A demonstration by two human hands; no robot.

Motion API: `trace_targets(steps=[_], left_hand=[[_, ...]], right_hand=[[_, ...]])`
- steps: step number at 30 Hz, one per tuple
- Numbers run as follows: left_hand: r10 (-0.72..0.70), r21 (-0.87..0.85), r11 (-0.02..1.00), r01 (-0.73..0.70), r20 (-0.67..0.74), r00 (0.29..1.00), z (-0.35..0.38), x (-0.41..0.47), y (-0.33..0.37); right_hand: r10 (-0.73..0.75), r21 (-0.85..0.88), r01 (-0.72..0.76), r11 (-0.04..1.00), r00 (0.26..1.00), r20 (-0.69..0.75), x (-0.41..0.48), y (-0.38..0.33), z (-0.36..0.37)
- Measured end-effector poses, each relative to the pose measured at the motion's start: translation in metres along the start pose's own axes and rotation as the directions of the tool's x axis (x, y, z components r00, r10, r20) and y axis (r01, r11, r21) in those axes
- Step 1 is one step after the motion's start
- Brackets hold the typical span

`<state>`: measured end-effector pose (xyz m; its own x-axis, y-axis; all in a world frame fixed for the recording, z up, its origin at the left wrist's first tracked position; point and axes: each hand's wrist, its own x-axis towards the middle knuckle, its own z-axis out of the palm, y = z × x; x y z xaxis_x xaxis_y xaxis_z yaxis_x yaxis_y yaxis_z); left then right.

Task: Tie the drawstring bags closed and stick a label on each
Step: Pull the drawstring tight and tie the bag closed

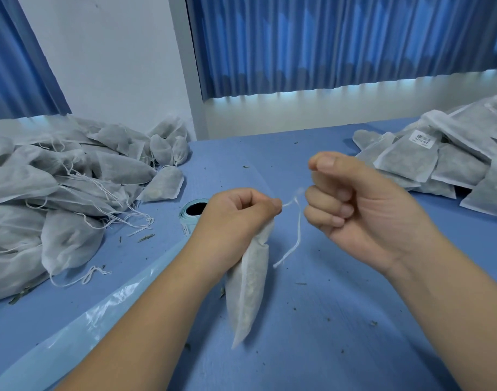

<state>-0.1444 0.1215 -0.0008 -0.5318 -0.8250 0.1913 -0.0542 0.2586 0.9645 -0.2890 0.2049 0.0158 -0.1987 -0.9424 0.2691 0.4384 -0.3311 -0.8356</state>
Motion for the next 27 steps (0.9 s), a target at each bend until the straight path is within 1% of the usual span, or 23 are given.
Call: trace_targets(steps=[2, 4, 5, 7, 8, 9, 11, 15, 17, 18, 20, 22, 27], left_hand=[[-0.011, -0.006, 1.000, 0.011, -0.020, 1.000, 0.000, 0.000, -0.002], [-0.029, -0.035, 0.999, 0.029, -0.016, 0.999, -0.001, 0.001, -0.002], [-0.040, -0.051, 0.998, 0.039, -0.007, 0.999, -0.002, 0.001, -0.001], [-0.054, -0.097, 0.994, 0.055, 0.015, 0.998, -0.003, 0.000, 0.000], [-0.058, -0.120, 0.991, 0.060, 0.026, 0.998, -0.003, 0.001, 0.000], [-0.057, -0.134, 0.989, 0.062, 0.037, 0.998, -0.003, 0.001, 0.000], [-0.051, -0.156, 0.986, 0.059, 0.056, 0.997, -0.004, 0.000, 0.000], [-0.053, -0.198, 0.978, 0.061, 0.050, 0.997, -0.005, 0.000, 0.000], [-0.055, -0.235, 0.970, 0.063, 0.041, 0.998, -0.005, 0.001, 0.000], [-0.056, -0.252, 0.966, 0.063, 0.035, 0.998, -0.006, 0.001, 0.000], [-0.058, -0.275, 0.959, 0.065, 0.031, 0.998, -0.007, 0.002, -0.001], [-0.062, -0.290, 0.955, 0.070, 0.036, 0.997, -0.008, 0.002, -0.001], [-0.070, -0.314, 0.946, 0.079, 0.042, 0.997, -0.009, 0.003, 0.000]], right_hand=[[0.032, -0.023, -0.033, 0.999, 0.999, -0.007, 0.000, -0.004, -0.002], [0.070, -0.103, -0.081, 0.991, 0.992, -0.108, 0.002, -0.004, -0.006], [0.072, -0.173, -0.103, 0.979, 0.982, -0.177, 0.004, -0.002, -0.007], [0.045, -0.348, -0.150, 0.925, 0.956, -0.290, 0.006, 0.003, -0.010], [0.027, -0.424, -0.170, 0.889, 0.946, -0.323, 0.007, 0.005, -0.010], [0.012, -0.480, -0.184, 0.858, 0.941, -0.339, 0.007, 0.007, -0.010], [-0.001, -0.533, -0.194, 0.824, 0.939, -0.343, 0.007, 0.008, -0.010], [-0.029, -0.594, -0.166, 0.787, 0.952, -0.305, 0.006, 0.005, -0.008], [-0.033, -0.622, -0.126, 0.773, 0.971, -0.239, 0.005, 0.003, -0.007], [-0.037, -0.658, -0.100, 0.746, 0.981, -0.191, 0.004, 0.002, -0.007], [-0.059, -0.781, -0.039, 0.623, 0.994, -0.096, 0.001, 0.002, -0.009], [-0.101, -0.862, 0.012, 0.507, 0.994, -0.045, 0.000, 0.005, -0.010], [-0.240, -0.912, 0.122, 0.392, 0.971, 0.027, 0.002, 0.012, -0.010]])
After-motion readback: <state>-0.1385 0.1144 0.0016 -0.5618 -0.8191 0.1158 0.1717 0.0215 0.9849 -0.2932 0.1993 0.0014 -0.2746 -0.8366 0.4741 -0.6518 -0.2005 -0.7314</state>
